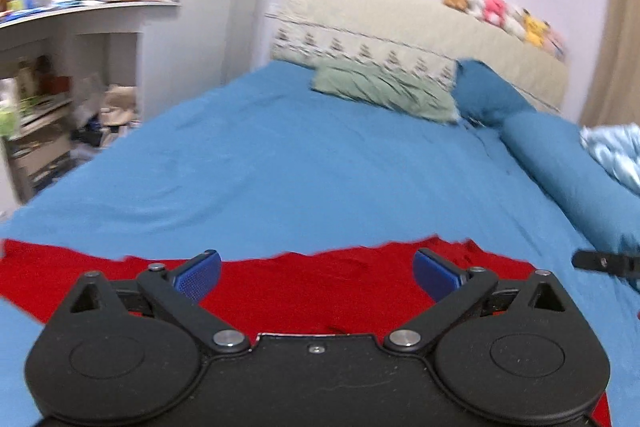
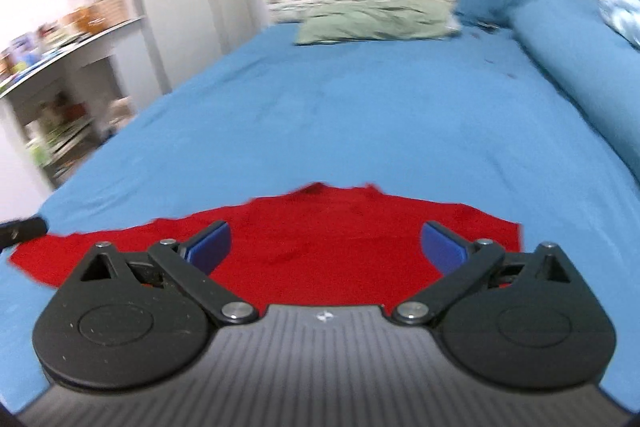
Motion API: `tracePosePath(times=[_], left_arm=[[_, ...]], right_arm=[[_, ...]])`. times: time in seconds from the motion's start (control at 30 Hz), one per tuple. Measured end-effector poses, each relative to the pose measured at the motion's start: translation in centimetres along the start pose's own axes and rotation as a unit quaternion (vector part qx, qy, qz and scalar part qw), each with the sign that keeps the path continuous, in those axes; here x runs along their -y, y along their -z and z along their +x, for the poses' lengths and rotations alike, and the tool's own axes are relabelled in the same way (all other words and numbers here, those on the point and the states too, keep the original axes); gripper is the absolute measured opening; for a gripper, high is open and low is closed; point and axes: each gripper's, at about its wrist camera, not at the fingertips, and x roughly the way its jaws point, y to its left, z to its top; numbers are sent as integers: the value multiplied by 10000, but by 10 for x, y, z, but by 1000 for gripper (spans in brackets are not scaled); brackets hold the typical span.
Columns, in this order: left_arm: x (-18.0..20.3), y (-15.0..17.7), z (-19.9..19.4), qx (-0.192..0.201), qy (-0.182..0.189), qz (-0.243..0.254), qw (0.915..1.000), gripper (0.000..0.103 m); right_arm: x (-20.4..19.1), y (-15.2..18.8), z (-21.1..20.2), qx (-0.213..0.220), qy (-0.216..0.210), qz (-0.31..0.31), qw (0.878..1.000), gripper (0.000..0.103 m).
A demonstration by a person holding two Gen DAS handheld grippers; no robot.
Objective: Fold small clothes
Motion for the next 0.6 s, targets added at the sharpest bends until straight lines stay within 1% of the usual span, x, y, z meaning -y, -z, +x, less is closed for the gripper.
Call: tracePosePath(times=[0.1,0.23,0.37,0.43,0.5,0.6], left_arm=[[-35,-6,-13,30,-317,-250,9992,103],[-82,-7,-23,103,-764,-519,9957,103],[-135,5,-26,85,-1158,-810,9899,103],[-160,15,-21,44,-1351,-954,9862,102],[-186,26,-12,-47,-1490,-1141,9822,99],[-220,43,2,-224,-1515,-1476,9771,88]], right_arm=[[-36,-2,-3,-74,-192,-189,9996,103],[-80,5,6,-196,-433,-378,9982,103],[-113,20,25,-423,-645,-357,9964,103],[-127,25,35,-482,-674,-379,9958,103],[-142,34,43,-536,-681,-451,9952,103],[-160,43,58,-656,-731,-525,9938,103]])
